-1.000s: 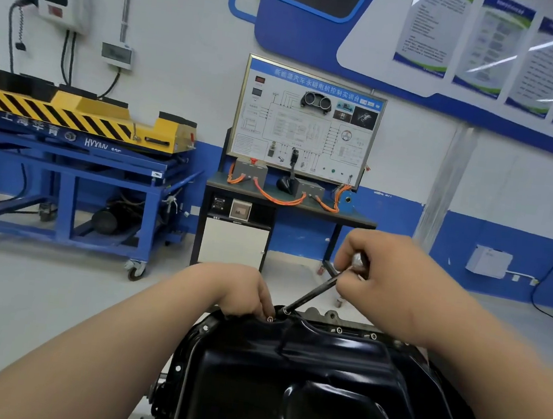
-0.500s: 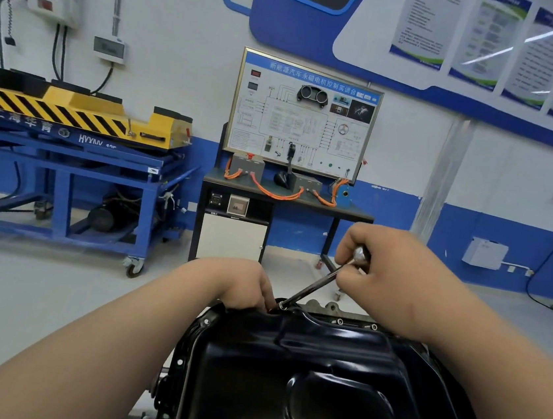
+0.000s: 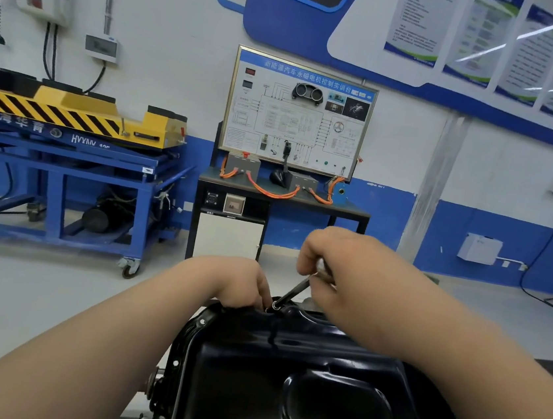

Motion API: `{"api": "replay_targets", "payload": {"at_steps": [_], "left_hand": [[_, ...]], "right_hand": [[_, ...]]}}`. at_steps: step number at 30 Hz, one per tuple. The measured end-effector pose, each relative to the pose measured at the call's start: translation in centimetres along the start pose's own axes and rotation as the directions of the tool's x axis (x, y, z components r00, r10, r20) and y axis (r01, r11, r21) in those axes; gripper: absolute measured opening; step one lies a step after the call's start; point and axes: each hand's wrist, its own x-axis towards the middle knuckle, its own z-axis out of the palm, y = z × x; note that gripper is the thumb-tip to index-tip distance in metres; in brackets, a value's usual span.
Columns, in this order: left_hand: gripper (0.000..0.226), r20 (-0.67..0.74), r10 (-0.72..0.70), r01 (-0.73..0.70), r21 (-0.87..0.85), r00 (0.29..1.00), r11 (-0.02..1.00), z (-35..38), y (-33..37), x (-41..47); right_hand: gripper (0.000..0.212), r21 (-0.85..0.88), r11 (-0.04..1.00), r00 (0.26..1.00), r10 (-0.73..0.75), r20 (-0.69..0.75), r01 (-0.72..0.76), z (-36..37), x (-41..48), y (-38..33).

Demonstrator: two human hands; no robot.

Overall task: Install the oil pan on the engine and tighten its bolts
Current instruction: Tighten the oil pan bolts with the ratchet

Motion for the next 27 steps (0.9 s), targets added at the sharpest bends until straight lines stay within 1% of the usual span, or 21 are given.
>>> {"api": "replay_targets", "payload": {"at_steps": [2, 6, 10, 12, 16, 18, 20, 22, 25, 27], "left_hand": [[0.024, -0.004, -0.003, 0.003, 0.035, 1.000, 0.999, 0.0, 0.2, -0.2], [0.026, -0.009, -0.002, 0.002, 0.033, 1.000, 0.999, 0.1, 0.4, -0.7], [0.029, -0.011, -0.001, 0.001, -0.035, 1.000, 0.999, 0.1, 0.3, -1.1], [0.030, -0.015, -0.003, 0.002, -0.031, 1.000, 1.000, 0.1, 0.5, -1.2], [0.034, -0.058, 0.004, 0.000, 0.067, 0.998, 0.998, 0.2, 1.1, -1.4], [0.034, -0.051, 0.007, -0.002, 0.080, 0.999, 0.997, 0.1, 1.3, -1.7], [0.035, -0.061, 0.004, 0.001, 0.076, 0.998, 0.997, 0.0, 1.5, -1.9], [0.034, -0.084, -0.004, 0.009, 0.050, 0.996, 0.999, 0.0, 1.4, -2.1], [0.033, -0.086, -0.018, 0.015, -0.038, 0.996, 0.999, 0.1, 1.3, -2.4], [0.031, -0.114, 0.013, -0.027, -0.128, 0.993, 0.991, -0.3, 1.3, -3.0]], "right_hand": [[0.021, -0.039, 0.999, 0.999, -0.028, 0.021, 0.029, 0.1, 0.0, -0.7], [0.024, -0.103, 0.994, 0.997, -0.048, -0.055, 0.042, 0.6, -0.1, -0.6], [0.014, -0.140, 0.990, 0.992, -0.025, -0.120, 0.008, 0.9, -0.3, 0.3], [0.009, -0.138, 0.990, 0.993, 0.005, -0.115, -0.021, 1.1, -0.5, 0.4], [0.009, -0.133, 0.989, 0.992, 0.053, -0.112, -0.068, 1.3, -0.2, 0.2], [0.004, -0.110, 0.993, 0.996, 0.032, -0.081, -0.041, 0.9, 0.2, 0.0], [0.013, -0.052, 0.999, 1.000, -0.002, 0.000, 0.002, 0.4, 0.6, -0.2], [0.021, -0.037, 0.999, 0.998, -0.018, 0.055, 0.020, 0.0, 0.7, -0.3], [0.020, -0.166, 0.986, 0.999, -0.035, 0.011, 0.037, 0.1, 1.0, -0.4], [0.017, -0.226, 0.974, 1.000, -0.020, -0.015, 0.016, 0.5, 1.0, -0.6]]}}
